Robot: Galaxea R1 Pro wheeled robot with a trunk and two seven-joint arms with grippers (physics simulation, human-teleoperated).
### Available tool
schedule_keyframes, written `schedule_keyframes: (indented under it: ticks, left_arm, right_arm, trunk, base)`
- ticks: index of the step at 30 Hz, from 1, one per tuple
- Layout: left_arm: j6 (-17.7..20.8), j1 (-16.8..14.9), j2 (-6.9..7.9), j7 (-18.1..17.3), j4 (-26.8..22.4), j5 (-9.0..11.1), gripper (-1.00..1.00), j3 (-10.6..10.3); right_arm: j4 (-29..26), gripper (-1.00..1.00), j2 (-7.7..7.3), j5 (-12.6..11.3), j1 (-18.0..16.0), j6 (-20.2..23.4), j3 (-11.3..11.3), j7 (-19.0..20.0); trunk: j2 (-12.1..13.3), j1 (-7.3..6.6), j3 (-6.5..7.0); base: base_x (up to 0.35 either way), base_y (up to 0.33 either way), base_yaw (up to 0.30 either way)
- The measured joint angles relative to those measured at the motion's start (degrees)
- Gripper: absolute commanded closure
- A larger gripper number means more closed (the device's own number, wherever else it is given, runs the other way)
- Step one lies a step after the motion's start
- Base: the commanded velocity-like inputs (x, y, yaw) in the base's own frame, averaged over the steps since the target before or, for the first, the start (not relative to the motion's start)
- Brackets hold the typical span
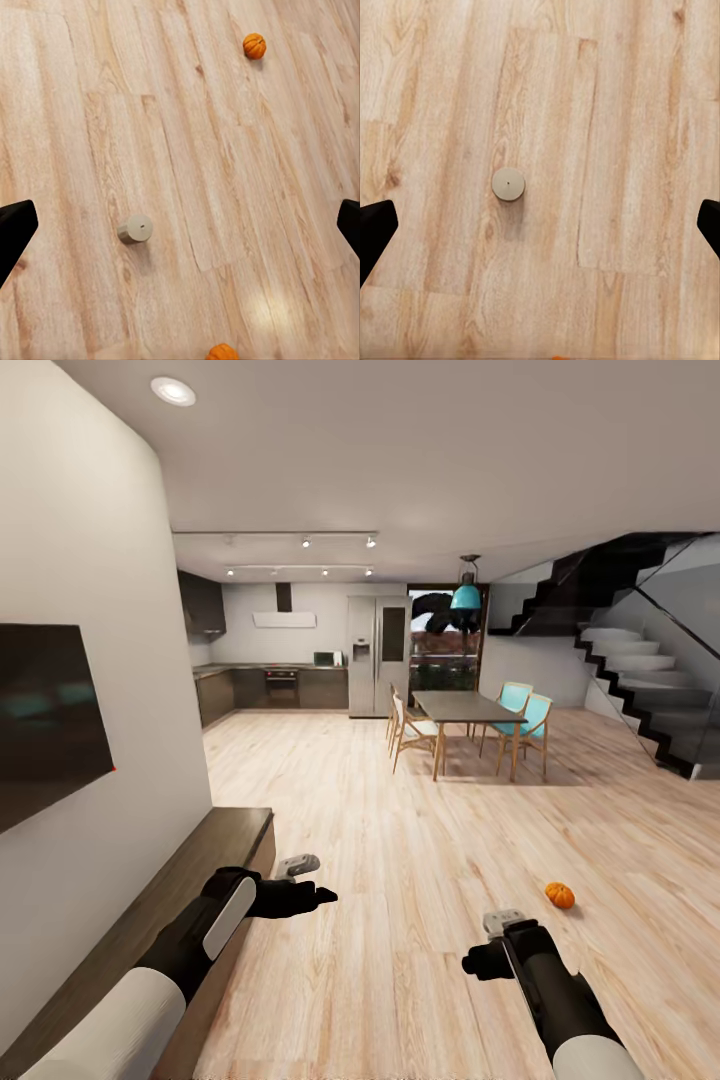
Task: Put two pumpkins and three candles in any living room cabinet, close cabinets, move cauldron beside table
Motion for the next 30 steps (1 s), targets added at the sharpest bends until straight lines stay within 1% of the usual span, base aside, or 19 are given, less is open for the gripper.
schedule_keyframes:
  ticks: [13, 16, 17, 18, 21, 22, 23, 25, 26, 30]
  left_arm:
    - [0.0, 0.0, -0.08, 0.0, 0.0, 0.0, -1.0, 0.0]
    - [-0.1, 0.0, -0.31, 0.1, 0.9, -0.1, -1.0, 0.0]
    - [-0.1, 0.0, -0.57, 0.2, 3.0, -0.2, -1.0, 0.0]
    - [-0.1, 0.0, -0.6, 0.2, 3.5, -0.1, -1.0, 0.0]
    - [-1.3, -0.1, -0.65, 0.3, 5.5, -0.2, -1.0, 0.1]
    - [-2.0, -0.1, -0.63, 0.3, 6.0, -0.2, -1.0, 0.1]
    - [-2.4, -0.1, -0.63, 0.3, 6.2, -0.2, -1.0, 0.1]
    - [-3.5, -0.1, -0.68, 0.7, 7.3, -0.2, -1.0, 0.1]
    - [-4.2, -0.1, -0.83, 3.9, 8.1, -0.2, -1.0, 0.1]
    - [-5.8, -0.1, -2.68, 12.6, 8.8, -0.1, -1.0, 0.0]
  right_arm:
    - [0.1, -1.0, -0.06, -0.4, 0.0, -0.1, 0.0, -0.3]
    - [0.1, -1.0, -0.02, -0.2, 0.0, 0.0, 0.0, -0.6]
    - [0.1, -1.0, -0.01, -0.2, -0.2, 0.0, 0.0, -3.4]
    - [0.1, -1.0, 0.01, -0.3, -0.3, 0.0, 0.0, -4.5]
    - [1.1, -1.0, 0.33, -0.7, -1.0, 0.0, -0.1, -12.2]
    - [2.1, -1.0, 0.62, -1.1, -1.4, -0.1, -0.1, -14.9]
    - [2.6, -1.0, 0.75, -1.3, -1.6, -0.1, -0.1, -16.2]
    - [5.1, -1.0, 1.08, -2.5, -2.6, -0.5, -0.1, -20.4]
    - [8.5, -1.0, 1.15, -4.1, -3.9, -2.3, -0.1, -23.5]
    - [12.9, -1.0, 0.93, -4.9, -5.9, -6.3, -0.4, -27.5]
  trunk:
    - [0.0, 0.0, -1.18]
    - [0.0, 0.0, -1.45]
    - [0.0, 0.0, -1.54]
    - [0.0, 0.0, -1.63]
    - [0.0, 0.0, -1.91]
    - [0.0, 0.0, -2.0]
    - [0.0, 0.0, -2.09]
    - [0.0, 0.0, -2.27]
    - [0.0, 0.0, -2.37]
    - [0.0, 0.0, -2.73]
  base:
    - [0.0, 0.0, 0.0]
    - [0.0, 0.0, 0.0]
    - [0.0, 0.0, 0.0]
    - [0.0, 0.0, 0.0]
    - [0.0, 0.0, 0.0]
    - [0.0, 0.0, 0.0]
    - [0.0, 0.0, 0.0]
    - [0.0, 0.0, 0.0]
    - [0.0, 0.0, 0.0]
    - [0.0, 0.0, 0.0]
